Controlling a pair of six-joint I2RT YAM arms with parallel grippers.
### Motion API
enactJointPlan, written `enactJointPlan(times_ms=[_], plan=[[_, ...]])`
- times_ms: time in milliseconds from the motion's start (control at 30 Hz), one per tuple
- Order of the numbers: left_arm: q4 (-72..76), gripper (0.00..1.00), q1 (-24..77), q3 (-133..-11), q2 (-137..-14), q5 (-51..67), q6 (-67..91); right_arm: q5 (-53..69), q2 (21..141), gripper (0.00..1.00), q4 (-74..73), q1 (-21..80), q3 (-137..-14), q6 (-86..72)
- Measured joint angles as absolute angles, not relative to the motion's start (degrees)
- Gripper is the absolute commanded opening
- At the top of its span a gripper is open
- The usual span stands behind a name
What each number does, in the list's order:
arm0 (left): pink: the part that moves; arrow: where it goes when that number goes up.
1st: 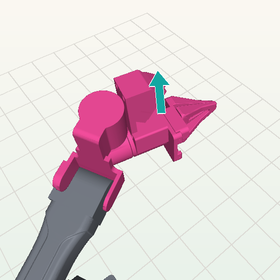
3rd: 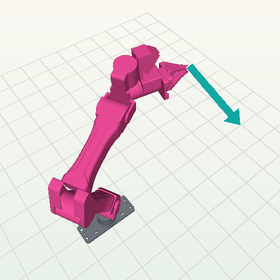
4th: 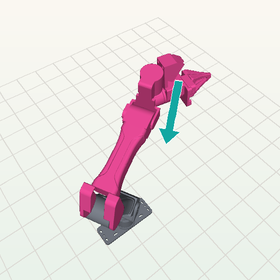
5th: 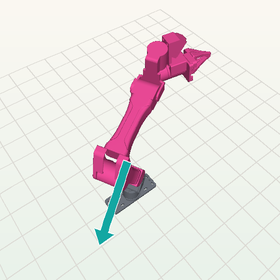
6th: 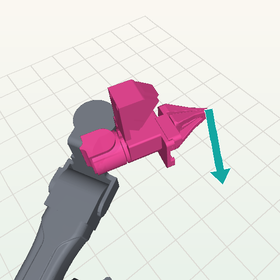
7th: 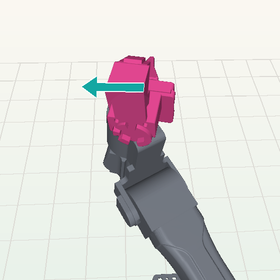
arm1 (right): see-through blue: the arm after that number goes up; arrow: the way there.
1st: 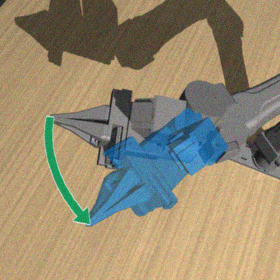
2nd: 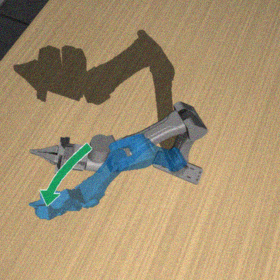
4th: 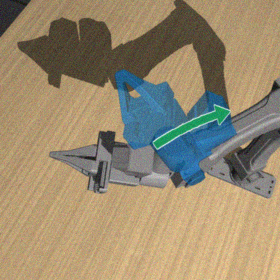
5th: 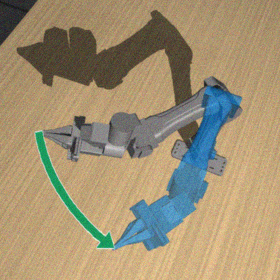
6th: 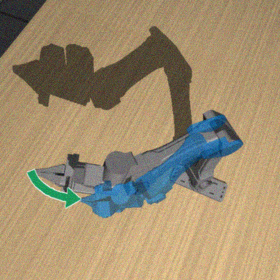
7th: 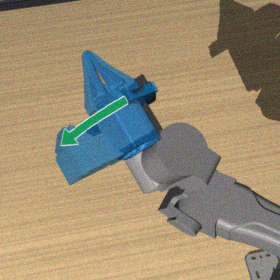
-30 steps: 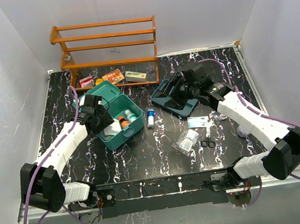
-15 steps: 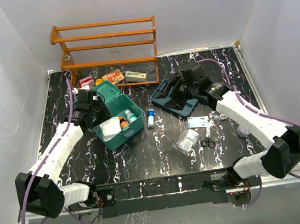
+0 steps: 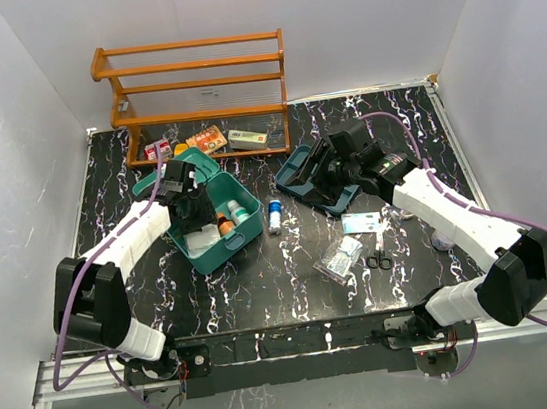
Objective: Organize the medicine kit
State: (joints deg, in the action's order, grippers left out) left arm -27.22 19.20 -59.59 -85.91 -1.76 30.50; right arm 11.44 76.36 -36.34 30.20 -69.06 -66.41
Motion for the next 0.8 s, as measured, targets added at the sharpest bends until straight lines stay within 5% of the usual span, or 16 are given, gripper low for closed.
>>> enactJointPlan(times_ms=[400, 800], plan=[[-32.4, 0.46, 19.2, -59.6, -86.9, -13.1, 35.7, 10.8, 76.6, 0.55, -36.3, 29.9, -69.1, -65.8], [-35.2, 0.53, 19.2, -64.9, -84.9, -12.6, 35.7, 9.6, 77.1, 0.55, -36.7, 29.5, -69.1, -64.6]])
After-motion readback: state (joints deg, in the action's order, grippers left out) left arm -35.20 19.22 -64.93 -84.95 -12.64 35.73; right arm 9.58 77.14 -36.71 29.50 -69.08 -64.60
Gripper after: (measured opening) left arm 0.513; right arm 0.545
